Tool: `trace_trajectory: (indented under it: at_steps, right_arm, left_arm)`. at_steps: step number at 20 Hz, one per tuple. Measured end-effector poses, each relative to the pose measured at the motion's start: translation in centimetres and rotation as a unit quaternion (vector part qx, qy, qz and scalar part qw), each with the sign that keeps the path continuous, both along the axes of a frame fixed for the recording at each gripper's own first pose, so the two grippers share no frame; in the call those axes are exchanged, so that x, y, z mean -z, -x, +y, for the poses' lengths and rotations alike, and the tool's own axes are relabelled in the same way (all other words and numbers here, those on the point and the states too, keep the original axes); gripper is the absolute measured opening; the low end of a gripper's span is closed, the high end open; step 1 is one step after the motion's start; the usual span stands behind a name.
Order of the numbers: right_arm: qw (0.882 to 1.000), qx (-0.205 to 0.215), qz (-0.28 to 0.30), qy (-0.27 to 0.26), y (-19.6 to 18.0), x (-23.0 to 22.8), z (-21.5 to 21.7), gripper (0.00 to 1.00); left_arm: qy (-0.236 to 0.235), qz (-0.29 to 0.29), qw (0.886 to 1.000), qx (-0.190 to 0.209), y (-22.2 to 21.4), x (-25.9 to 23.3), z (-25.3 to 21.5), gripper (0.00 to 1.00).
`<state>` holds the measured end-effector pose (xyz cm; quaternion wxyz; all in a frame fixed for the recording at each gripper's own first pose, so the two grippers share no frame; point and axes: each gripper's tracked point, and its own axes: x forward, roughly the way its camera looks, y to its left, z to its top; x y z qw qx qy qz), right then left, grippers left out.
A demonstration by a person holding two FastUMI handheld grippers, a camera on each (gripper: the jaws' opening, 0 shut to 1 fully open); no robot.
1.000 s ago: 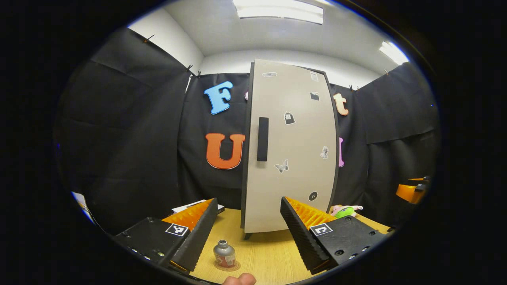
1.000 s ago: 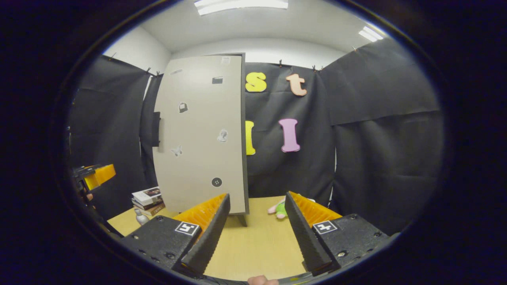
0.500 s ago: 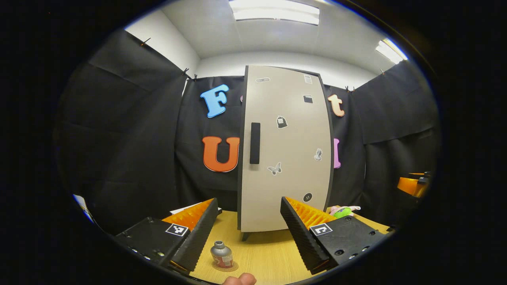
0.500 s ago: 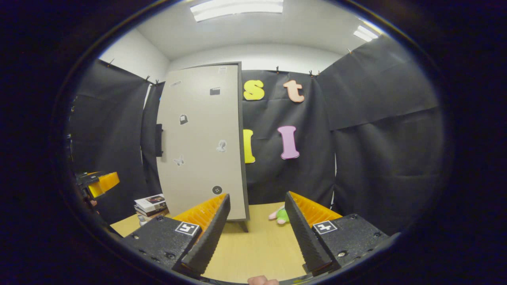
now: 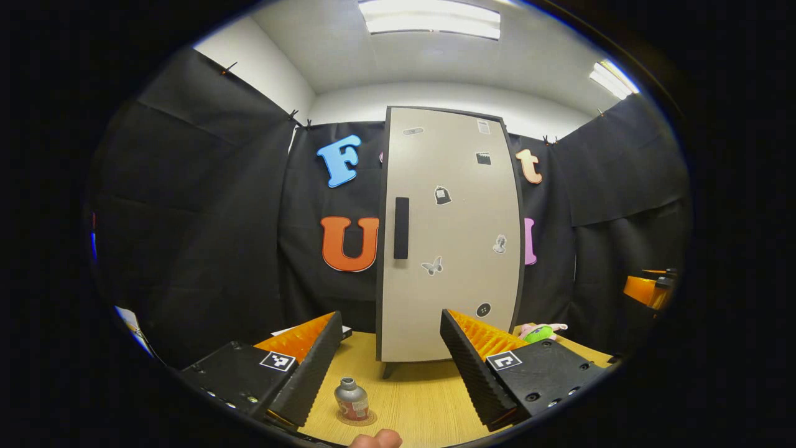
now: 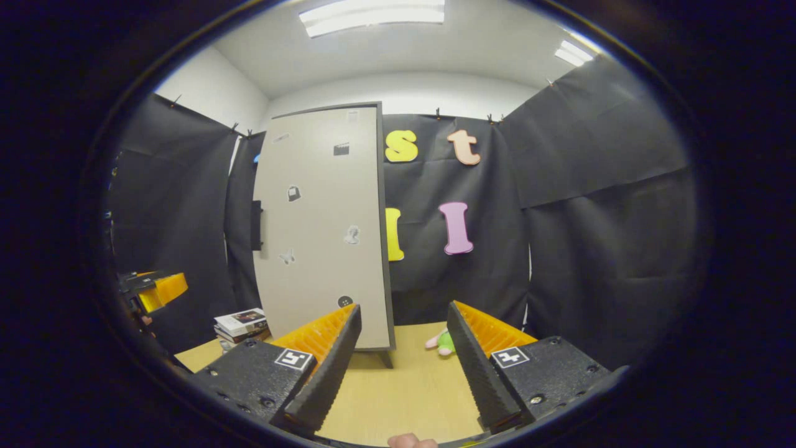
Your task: Open the cabinet door with the right hand, grasp the bottle in the cabinet with the left hand and place it on the coaster, then close the cabinet door with the right hand.
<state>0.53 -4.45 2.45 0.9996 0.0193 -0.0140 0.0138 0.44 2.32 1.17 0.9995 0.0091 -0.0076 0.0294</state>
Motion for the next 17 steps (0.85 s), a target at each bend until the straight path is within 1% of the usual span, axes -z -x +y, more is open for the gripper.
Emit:
trace_trajectory:
  at_steps: [7,9,10,11,17]
  right_arm:
    - [1.0,-0.003,-0.003,-0.005,-0.03,-0.17,0.04,0.9]
    - [1.0,-0.003,-0.003,-0.008,-0.21,0.65,0.28,0.9]
    - [1.0,-0.002,-0.002,-0.008,-0.23,0.73,0.27,0.9]
    - [1.0,-0.002,-0.002,-0.008,-0.18,0.74,0.27,0.9]
    - [1.0,0.0,-0.006,-0.012,0.0,0.39,0.02,0.9]
  left_arm:
    - [0.001,-0.002,1.0,0.001,0.01,-0.2,-0.07,0.95]
    - [-0.001,0.0,1.0,0.003,0.01,-0.18,-0.17,0.95]
    - [-0.001,0.001,1.0,0.004,-0.02,-0.17,-0.28,1.0]
    - [-0.002,0.0,1.0,0.004,-0.13,-0.14,-0.26,0.95]
    - [-0.002,-0.001,1.0,0.009,-0.16,-0.31,-0.59,0.95]
